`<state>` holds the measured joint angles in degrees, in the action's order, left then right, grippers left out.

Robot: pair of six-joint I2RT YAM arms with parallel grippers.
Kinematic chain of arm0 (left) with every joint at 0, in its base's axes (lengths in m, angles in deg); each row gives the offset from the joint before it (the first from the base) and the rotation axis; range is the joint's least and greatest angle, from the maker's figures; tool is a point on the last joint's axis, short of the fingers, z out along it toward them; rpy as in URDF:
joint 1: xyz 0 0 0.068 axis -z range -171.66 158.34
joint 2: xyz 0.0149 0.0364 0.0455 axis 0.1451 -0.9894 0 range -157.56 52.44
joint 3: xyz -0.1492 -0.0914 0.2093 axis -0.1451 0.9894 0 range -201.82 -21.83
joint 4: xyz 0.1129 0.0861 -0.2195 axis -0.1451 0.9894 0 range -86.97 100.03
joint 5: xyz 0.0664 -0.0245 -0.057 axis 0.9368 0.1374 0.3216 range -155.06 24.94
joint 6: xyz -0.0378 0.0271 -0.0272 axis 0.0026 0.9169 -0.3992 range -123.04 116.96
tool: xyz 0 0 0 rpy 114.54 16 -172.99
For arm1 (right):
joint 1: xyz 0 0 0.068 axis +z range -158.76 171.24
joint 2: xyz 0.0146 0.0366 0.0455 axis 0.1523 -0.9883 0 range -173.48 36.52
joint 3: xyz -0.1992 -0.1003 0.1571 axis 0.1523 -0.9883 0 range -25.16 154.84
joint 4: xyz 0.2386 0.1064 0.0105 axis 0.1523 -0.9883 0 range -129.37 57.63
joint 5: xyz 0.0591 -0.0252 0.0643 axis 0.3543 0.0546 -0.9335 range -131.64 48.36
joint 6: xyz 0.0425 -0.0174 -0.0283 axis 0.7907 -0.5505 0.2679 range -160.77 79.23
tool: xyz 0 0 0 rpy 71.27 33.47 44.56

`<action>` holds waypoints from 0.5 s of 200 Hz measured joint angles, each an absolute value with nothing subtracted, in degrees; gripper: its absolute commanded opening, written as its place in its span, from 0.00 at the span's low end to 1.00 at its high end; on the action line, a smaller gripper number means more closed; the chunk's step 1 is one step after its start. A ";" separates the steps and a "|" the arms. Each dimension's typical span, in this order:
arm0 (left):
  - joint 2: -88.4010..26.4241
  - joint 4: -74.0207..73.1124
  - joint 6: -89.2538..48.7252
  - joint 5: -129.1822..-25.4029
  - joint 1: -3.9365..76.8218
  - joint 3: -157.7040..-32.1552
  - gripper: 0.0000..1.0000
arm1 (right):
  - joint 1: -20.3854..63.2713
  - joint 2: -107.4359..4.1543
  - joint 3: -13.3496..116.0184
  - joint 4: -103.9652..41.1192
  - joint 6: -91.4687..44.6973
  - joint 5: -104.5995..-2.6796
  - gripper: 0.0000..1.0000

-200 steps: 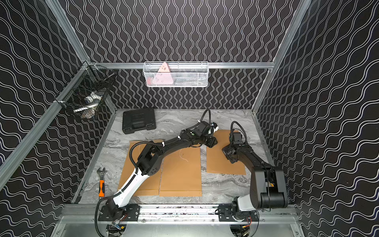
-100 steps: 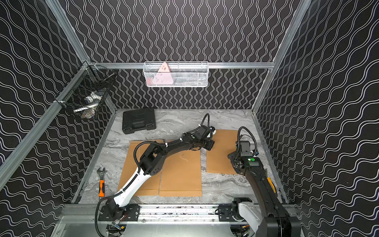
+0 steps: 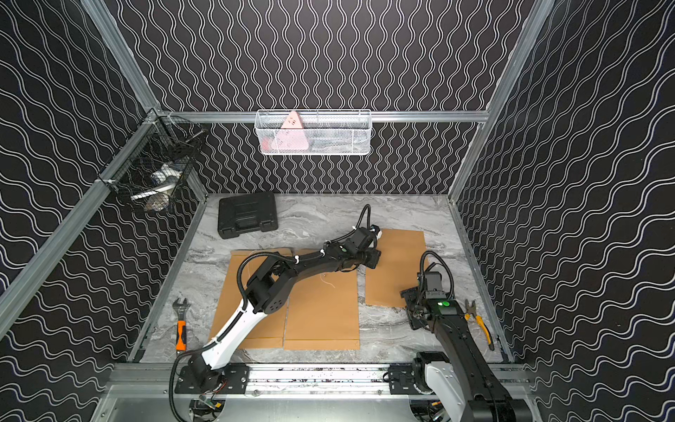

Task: Open the file bag
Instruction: Pick up the file bag from the center of the board.

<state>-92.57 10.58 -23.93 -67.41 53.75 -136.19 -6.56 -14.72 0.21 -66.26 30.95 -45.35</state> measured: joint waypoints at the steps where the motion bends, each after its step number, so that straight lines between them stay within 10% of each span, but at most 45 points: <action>1: -92.55 10.58 -23.93 -67.37 53.75 -136.17 0.00 | -6.56 -14.79 0.12 -66.18 31.08 -45.35 0.74; 100: -92.07 8.74 -24.34 -65.71 54.08 -134.29 0.00 | -6.06 -16.80 -5.34 -52.56 35.24 -45.00 0.73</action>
<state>-92.07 8.74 -24.34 -65.71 54.08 -134.29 -6.06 -16.80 -5.34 -52.56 35.24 -45.00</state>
